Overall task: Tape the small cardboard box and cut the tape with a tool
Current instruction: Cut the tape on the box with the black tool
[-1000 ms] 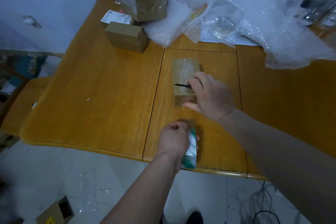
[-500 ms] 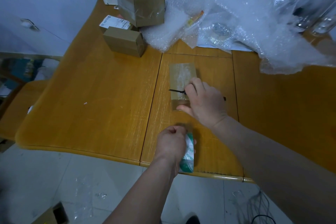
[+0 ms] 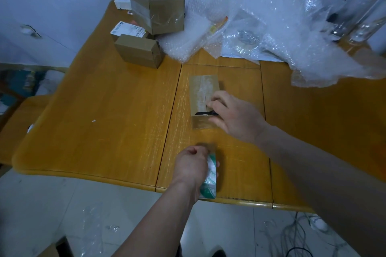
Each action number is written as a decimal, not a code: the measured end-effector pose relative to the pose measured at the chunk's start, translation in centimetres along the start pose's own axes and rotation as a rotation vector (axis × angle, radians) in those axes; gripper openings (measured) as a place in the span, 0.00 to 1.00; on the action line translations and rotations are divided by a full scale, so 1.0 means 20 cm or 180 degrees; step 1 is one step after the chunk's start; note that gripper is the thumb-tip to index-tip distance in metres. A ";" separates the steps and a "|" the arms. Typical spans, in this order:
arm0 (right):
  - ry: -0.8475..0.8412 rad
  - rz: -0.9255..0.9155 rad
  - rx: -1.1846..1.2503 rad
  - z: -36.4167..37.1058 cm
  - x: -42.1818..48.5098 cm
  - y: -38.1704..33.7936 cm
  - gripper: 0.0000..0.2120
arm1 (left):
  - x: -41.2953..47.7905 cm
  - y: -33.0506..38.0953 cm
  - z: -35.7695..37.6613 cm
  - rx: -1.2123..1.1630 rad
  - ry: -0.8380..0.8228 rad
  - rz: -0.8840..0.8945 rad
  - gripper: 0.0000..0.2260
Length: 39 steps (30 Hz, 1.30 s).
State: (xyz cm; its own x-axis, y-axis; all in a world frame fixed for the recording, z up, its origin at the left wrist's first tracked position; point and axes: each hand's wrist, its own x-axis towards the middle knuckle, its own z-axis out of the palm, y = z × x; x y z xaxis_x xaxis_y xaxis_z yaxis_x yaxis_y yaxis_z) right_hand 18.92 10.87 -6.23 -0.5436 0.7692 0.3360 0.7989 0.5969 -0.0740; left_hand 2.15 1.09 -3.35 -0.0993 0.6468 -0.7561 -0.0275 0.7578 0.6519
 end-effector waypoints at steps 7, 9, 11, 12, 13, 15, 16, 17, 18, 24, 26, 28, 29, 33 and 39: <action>0.0137 0.0187 -0.0237 0.14 -0.07 -0.03 0.34 | 0.00 -0.01 -0.01 0.0028 -0.0002 0.0064 0.09; 0.0084 0.0271 -0.0320 0.15 -0.07 -0.04 0.38 | 0.01 -0.02 -0.01 0.0030 0.0013 0.0056 0.09; 0.0002 0.0270 -0.0384 0.13 -0.05 -0.06 0.39 | 0.01 -0.01 -0.02 0.0023 0.0022 0.0057 0.09; -0.0019 0.0236 -0.0385 0.11 -0.04 -0.06 0.38 | 0.00 -0.01 -0.02 0.0021 0.0018 0.0049 0.09; -0.0026 0.0218 -0.0377 0.08 -0.03 -0.06 0.37 | 0.00 -0.01 -0.02 0.0021 0.0008 0.0041 0.09; -0.0013 0.0295 -0.0367 0.02 0.00 -0.08 0.35 | -0.01 -0.01 -0.02 0.0016 0.0000 0.0037 0.09; -0.0012 0.0366 -0.0373 0.01 0.02 -0.09 0.35 | -0.01 0.00 -0.02 0.0009 0.0005 0.0036 0.09; -0.0015 0.0438 -0.0394 -0.01 0.04 -0.10 0.34 | -0.01 0.00 -0.02 0.0009 0.0013 0.0032 0.09; -0.0019 0.0506 -0.0424 0.00 0.06 -0.11 0.32 | -0.01 0.00 -0.02 0.0022 0.0020 0.0030 0.09; -0.0008 0.0525 -0.0390 0.09 0.03 -0.13 0.24 | 0.00 0.00 -0.02 0.0073 0.0036 0.0042 0.09; -0.0031 0.0537 -0.0376 0.11 0.01 -0.13 0.26 | -0.01 0.00 -0.02 0.0080 0.0033 0.0036 0.09; -0.0115 0.0533 -0.0377 0.12 -0.01 -0.13 0.30 | -0.02 0.00 -0.02 0.0093 0.0021 0.0024 0.09; -0.0132 0.0511 -0.0356 0.11 -0.02 -0.12 0.31 | -0.02 0.00 -0.02 0.0093 0.0015 0.0019 0.09; -0.0055 0.0345 0.0074 0.05 -0.02 -0.06 0.23 | -0.03 0.01 -0.02 0.0059 0.0014 -0.0005 0.09; -0.0075 0.0240 0.0011 0.09 -0.04 -0.04 0.26 | -0.02 0.01 -0.01 0.0104 -0.0008 0.0017 0.09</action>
State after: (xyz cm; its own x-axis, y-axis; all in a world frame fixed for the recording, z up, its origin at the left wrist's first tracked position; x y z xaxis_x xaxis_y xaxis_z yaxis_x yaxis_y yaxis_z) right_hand 18.37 10.16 -8.10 -0.4878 0.8171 0.3071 0.8369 0.5379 -0.1017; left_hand 2.05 0.89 -2.87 -0.0969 0.6511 -0.7528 0.0054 0.7566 0.6538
